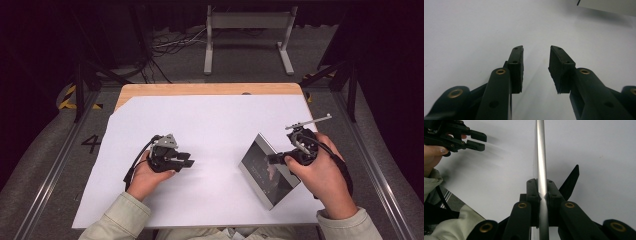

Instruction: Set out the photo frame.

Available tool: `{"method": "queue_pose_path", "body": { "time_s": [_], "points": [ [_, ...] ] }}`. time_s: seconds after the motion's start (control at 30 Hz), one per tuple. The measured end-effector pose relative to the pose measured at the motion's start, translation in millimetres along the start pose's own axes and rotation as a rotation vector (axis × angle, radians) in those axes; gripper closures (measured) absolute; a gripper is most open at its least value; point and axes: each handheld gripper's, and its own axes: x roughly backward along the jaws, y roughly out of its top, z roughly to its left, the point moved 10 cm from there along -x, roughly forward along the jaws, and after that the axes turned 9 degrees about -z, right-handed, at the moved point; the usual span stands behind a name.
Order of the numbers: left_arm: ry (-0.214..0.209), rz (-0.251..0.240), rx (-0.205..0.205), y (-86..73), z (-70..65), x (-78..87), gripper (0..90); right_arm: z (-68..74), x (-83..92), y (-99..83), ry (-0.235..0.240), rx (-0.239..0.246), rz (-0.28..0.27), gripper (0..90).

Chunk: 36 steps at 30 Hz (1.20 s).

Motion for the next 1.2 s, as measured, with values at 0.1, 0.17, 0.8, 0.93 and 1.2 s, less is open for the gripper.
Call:
{"method": "queue_pose_path", "body": {
  "time_s": [0.1,0.17,0.8,0.93,1.2],
  "points": [
    [0.011,-0.006,0.006,-0.4,2.5,3.2,64.9,0.6,-0.1,5.8,0.005,0.030,-0.005,83.8],
    [0.026,-0.017,0.017,-1.0,6.7,9.2,64.9,0.9,-1.7,13.1,0.007,0.071,-0.004,83.8],
    [0.103,-0.045,0.075,-15.8,23.9,35.2,64.9,23.6,-20.2,54.7,0.099,0.297,0.040,83.9],
    [0.096,-0.042,0.075,-15.7,23.6,34.1,64.9,27.1,-24.5,59.2,0.125,0.360,0.051,83.9],
    [0.093,-0.041,0.072,-15.1,24.2,31.9,65.0,28.4,-28.3,63.7,0.198,0.485,0.102,84.0]
  ]
}}
